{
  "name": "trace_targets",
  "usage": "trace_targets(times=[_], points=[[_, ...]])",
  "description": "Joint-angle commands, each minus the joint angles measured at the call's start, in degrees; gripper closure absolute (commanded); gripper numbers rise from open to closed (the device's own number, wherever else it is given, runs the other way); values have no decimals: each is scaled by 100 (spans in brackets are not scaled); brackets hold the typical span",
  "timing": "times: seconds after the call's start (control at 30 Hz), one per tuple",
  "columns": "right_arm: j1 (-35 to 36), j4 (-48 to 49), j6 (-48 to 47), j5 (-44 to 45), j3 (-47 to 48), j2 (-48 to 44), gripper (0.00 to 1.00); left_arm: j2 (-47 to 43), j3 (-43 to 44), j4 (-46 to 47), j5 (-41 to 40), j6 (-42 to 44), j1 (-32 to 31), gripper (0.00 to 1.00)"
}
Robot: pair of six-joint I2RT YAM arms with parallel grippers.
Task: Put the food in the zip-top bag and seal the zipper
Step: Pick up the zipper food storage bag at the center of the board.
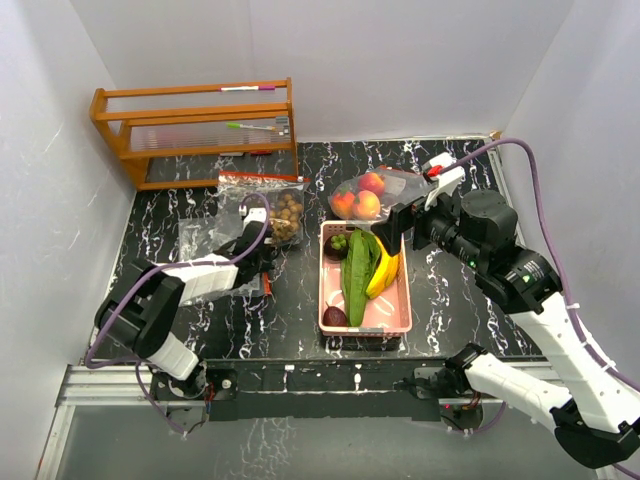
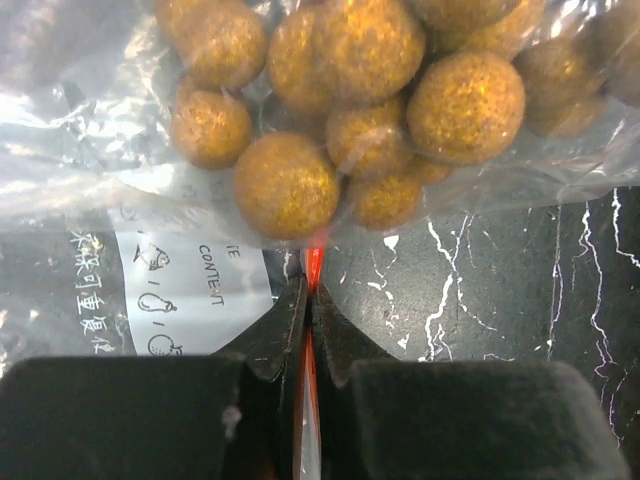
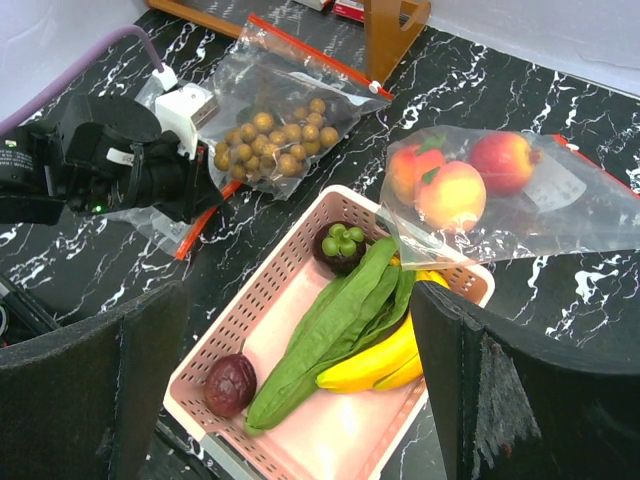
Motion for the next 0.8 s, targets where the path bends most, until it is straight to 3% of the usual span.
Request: trace_targets(times=[0.0,0.23,0.43,0.5,0.6,0.77], points=[[-14,98,-40,81,157,-67,2,255,-468,-486,386,33,54,100],[-14,150,2,150,67,-67,2,-656,-213,-1036,794,68,58,100],[-20,262,7,208,-10,-22,2,-2234,519,-1930,1764,-74,7,100],[-13,352,17,161,-94,31,2,-2748,825,-2257,2539,-58,-22,100],[-21,417,102,57,-214,95,2,-3315,793,-1967,3291,-194,-26,100],[-18,607,348,-183,-494,165,2,-4005,805,-1559,3847,-319,-43,100]])
